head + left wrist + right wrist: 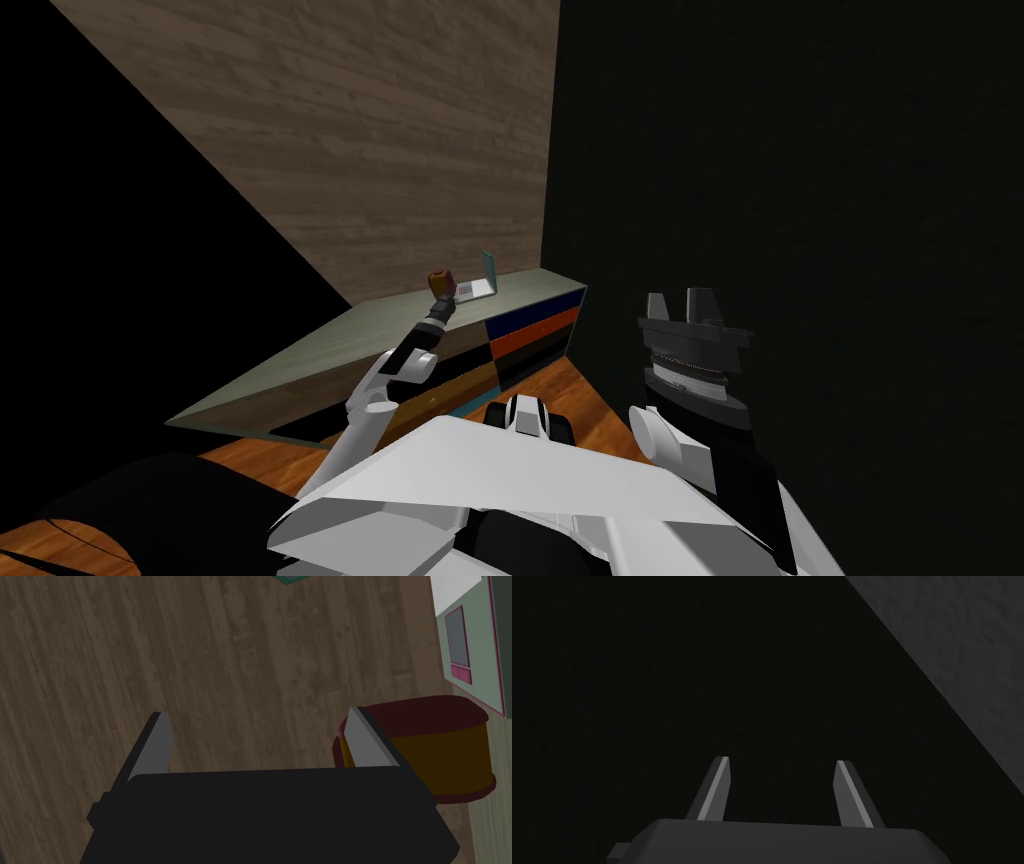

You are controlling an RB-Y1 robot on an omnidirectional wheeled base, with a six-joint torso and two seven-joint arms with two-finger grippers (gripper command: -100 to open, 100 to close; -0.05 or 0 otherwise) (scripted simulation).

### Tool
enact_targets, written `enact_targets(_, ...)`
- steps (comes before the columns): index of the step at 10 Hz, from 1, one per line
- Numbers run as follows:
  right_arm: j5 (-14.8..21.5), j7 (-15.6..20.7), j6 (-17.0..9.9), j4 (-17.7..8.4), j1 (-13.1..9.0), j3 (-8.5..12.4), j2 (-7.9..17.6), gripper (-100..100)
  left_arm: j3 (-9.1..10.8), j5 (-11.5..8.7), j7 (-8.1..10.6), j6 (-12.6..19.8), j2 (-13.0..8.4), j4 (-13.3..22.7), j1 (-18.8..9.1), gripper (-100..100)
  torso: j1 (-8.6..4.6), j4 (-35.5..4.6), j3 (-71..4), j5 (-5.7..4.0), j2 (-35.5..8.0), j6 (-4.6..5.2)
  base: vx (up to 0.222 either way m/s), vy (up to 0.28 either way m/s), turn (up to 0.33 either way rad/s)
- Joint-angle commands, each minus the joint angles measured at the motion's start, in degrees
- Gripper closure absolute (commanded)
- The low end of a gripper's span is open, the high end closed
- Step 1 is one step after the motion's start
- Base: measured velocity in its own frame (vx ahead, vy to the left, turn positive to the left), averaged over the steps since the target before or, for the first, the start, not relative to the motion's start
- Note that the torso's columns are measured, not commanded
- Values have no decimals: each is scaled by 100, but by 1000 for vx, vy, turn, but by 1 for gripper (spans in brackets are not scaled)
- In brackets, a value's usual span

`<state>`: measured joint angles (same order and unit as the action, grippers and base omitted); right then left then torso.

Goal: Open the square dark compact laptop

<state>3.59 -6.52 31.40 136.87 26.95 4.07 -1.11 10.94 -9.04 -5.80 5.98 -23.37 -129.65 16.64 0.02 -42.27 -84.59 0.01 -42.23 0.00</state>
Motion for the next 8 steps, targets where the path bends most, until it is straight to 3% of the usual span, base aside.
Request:
enact_targets(1,0,0,0,0,0,0,0,0,179,-122,38,409,-209,8,-164,-100,-3,0,1,-1,-4,-1,49,-82,-25)
enact_targets(8,0,0,0,0,0,0,0,0,513,-345,95,1404,-642,85,-534,-100,-2,-2,4,-1,-7,0,49,-71,-13)
